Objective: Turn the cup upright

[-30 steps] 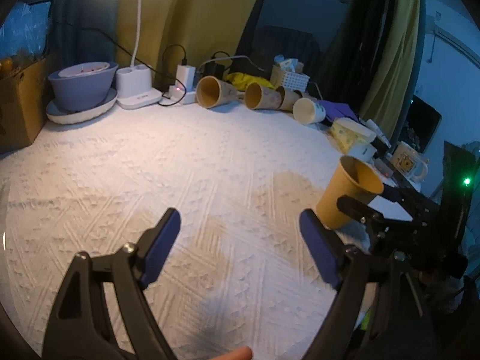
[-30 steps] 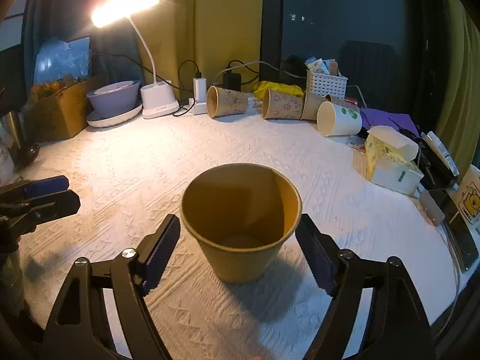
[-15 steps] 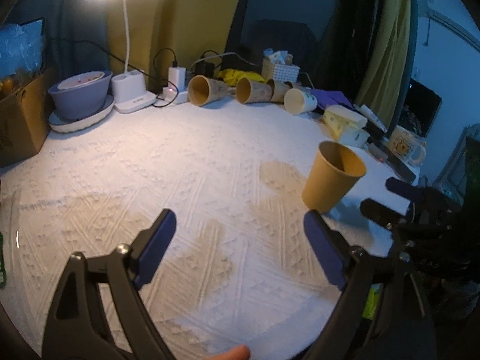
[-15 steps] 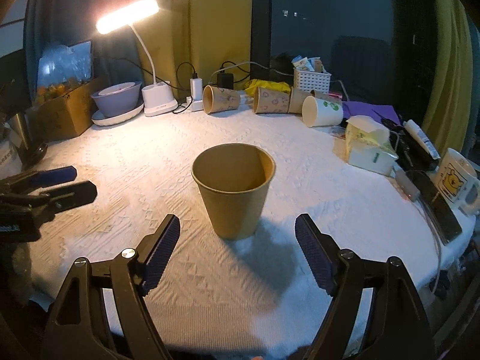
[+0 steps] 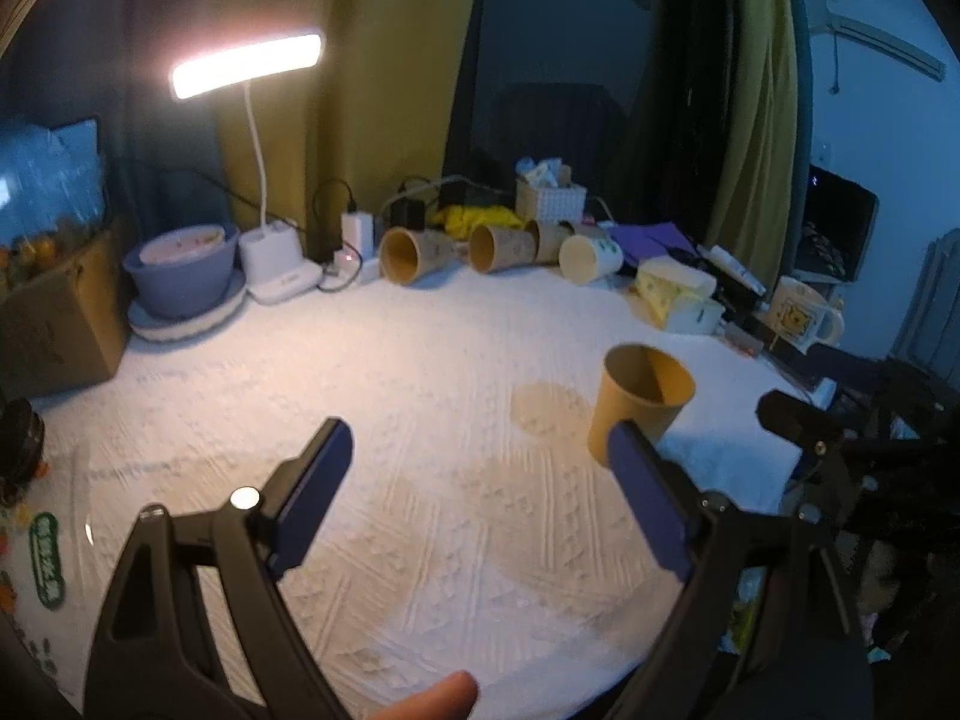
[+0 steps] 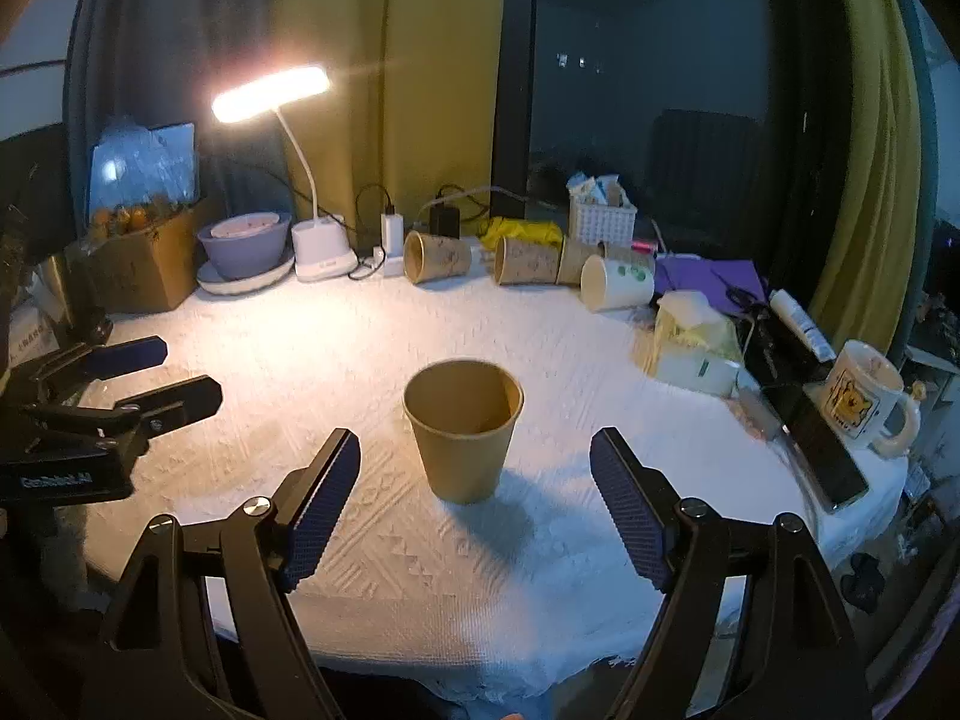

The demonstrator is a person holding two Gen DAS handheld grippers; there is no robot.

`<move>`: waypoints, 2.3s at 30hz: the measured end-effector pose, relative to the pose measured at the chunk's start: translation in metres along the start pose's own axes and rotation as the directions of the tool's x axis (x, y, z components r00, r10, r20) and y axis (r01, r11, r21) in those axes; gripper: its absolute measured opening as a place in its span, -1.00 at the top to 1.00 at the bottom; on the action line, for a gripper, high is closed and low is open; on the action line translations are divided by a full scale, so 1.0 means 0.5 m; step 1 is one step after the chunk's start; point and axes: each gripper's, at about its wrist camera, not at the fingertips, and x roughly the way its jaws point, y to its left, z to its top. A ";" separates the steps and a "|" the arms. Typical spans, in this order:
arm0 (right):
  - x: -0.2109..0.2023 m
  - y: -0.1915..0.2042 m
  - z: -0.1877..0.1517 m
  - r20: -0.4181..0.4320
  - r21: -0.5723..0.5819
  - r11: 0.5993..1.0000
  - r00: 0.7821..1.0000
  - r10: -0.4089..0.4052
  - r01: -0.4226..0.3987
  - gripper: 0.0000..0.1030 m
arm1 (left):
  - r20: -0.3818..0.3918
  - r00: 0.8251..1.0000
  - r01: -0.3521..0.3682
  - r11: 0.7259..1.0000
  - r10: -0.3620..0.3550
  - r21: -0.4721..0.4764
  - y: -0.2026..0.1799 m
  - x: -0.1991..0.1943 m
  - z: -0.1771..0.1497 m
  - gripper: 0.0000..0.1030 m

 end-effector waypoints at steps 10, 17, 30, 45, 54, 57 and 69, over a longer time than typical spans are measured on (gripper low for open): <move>-0.066 -0.001 0.034 0.068 -0.014 1.000 0.997 -0.021 0.022 -0.59 | 0.113 0.991 0.065 0.996 -0.070 0.054 -0.047 -0.062 0.050 -0.71; -0.102 -0.014 0.052 0.112 -0.012 0.999 0.993 -0.048 0.050 -0.59 | 0.171 0.982 0.060 0.994 -0.075 0.096 -0.077 -0.090 0.069 -0.71; -0.172 -0.019 0.083 0.202 -0.009 0.996 0.975 -0.090 0.093 -0.59 | 0.308 0.951 0.003 0.997 -0.028 0.083 -0.063 -0.155 0.094 -0.71; -0.161 -0.008 0.081 0.193 -0.007 0.997 0.978 -0.077 0.079 -0.59 | 0.276 0.961 -0.003 0.997 -0.018 0.074 -0.054 -0.140 0.083 -0.71; -0.150 -0.010 0.075 0.179 0.000 0.997 0.981 -0.077 0.079 -0.59 | 0.254 0.967 0.001 0.998 -0.018 0.067 -0.050 -0.128 0.078 -0.71; -0.147 -0.011 0.074 0.173 0.002 0.997 0.982 -0.078 0.079 -0.59 | 0.249 0.968 0.003 0.998 -0.020 0.067 -0.049 -0.124 0.076 -0.71; -0.137 -0.019 0.067 0.162 0.008 0.997 0.984 -0.078 0.078 -0.59 | 0.248 0.968 0.003 0.998 -0.019 0.065 -0.050 -0.125 0.073 -0.71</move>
